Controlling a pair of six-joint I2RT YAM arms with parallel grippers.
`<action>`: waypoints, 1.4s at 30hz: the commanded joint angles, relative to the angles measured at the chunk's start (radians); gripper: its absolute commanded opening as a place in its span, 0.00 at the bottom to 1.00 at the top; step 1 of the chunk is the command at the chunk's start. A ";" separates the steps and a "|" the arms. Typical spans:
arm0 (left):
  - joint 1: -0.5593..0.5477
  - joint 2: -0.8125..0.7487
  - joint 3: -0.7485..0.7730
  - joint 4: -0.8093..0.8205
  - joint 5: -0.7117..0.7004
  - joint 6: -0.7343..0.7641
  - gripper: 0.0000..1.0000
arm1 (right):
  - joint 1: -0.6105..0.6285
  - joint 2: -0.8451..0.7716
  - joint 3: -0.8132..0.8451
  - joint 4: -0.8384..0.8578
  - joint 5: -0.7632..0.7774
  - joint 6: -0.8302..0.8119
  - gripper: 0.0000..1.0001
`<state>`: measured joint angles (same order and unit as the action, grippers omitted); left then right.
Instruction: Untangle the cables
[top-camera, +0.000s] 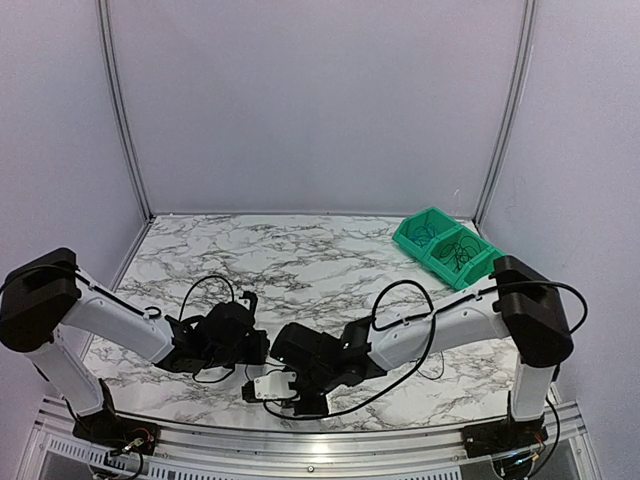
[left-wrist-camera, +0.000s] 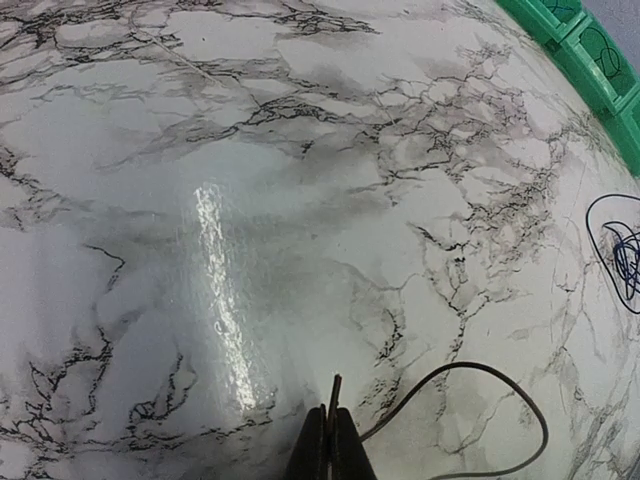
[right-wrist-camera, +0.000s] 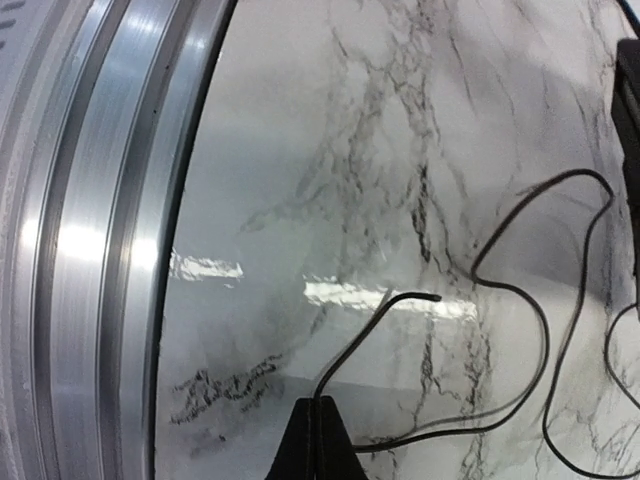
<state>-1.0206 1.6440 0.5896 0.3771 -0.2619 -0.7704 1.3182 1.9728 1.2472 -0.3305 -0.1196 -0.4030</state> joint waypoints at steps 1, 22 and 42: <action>0.039 -0.095 -0.034 0.000 -0.007 0.046 0.00 | -0.099 -0.134 0.005 -0.129 0.015 -0.088 0.00; 0.209 -0.695 -0.221 -0.316 -0.229 0.065 0.00 | -0.619 -0.456 -0.197 -0.176 -0.058 -0.256 0.23; 0.209 -0.466 -0.357 -0.061 -0.129 -0.078 0.00 | -0.401 0.287 0.536 -0.134 -0.385 0.011 0.52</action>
<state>-0.8162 1.1904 0.2543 0.2790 -0.3927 -0.8318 0.8993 2.1601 1.6653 -0.4454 -0.4221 -0.4580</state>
